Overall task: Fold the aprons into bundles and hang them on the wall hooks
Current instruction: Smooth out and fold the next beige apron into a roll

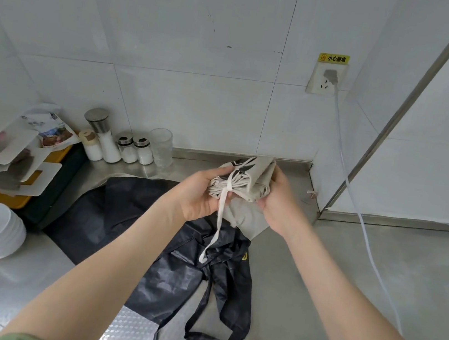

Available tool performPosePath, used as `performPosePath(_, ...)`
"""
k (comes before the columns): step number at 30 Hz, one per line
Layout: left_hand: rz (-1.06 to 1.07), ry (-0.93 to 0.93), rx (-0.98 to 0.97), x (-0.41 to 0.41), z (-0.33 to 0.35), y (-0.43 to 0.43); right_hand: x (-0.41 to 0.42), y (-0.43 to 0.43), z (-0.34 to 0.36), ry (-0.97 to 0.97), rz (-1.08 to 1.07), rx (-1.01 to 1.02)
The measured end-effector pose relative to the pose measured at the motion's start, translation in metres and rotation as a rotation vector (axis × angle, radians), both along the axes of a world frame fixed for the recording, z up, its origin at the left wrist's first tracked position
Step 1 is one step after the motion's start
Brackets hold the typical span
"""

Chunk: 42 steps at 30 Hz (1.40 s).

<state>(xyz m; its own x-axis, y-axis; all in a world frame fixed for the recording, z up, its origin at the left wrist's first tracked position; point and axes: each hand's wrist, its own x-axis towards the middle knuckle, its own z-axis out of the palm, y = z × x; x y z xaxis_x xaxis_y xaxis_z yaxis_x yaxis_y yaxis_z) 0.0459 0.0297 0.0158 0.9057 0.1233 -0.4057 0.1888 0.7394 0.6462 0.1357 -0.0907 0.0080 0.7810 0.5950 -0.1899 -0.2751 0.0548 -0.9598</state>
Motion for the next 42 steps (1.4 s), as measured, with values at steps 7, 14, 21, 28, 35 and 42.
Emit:
performPosePath(7, 0.093, -0.008, -0.127, 0.012, -0.015, -0.013, -0.011, 0.002, -0.008, 0.098, 0.001, -0.127)
performPosePath(14, 0.216, 0.066, -0.035, 0.024, -0.017, -0.020, -0.019, 0.002, -0.021, 0.093, 0.049, -0.131)
performPosePath(21, 0.301, 0.175, 0.133, 0.036, -0.033, -0.024, -0.016, 0.007, -0.038, 0.090, -0.029, -0.316)
performPosePath(28, 0.443, 0.320, 0.257, 0.034, -0.062, -0.007, -0.007, -0.003, -0.048, -0.134, 0.166, -0.446)
performPosePath(35, 0.398, 0.514, 0.765, 0.013, -0.076, -0.015, -0.006, -0.003, -0.049, -0.221, 0.254, -0.426)
performPosePath(42, 0.243, 0.180, 1.050, -0.022, -0.084, -0.019, -0.021, 0.007, -0.057, -0.041, 0.334, -0.318)
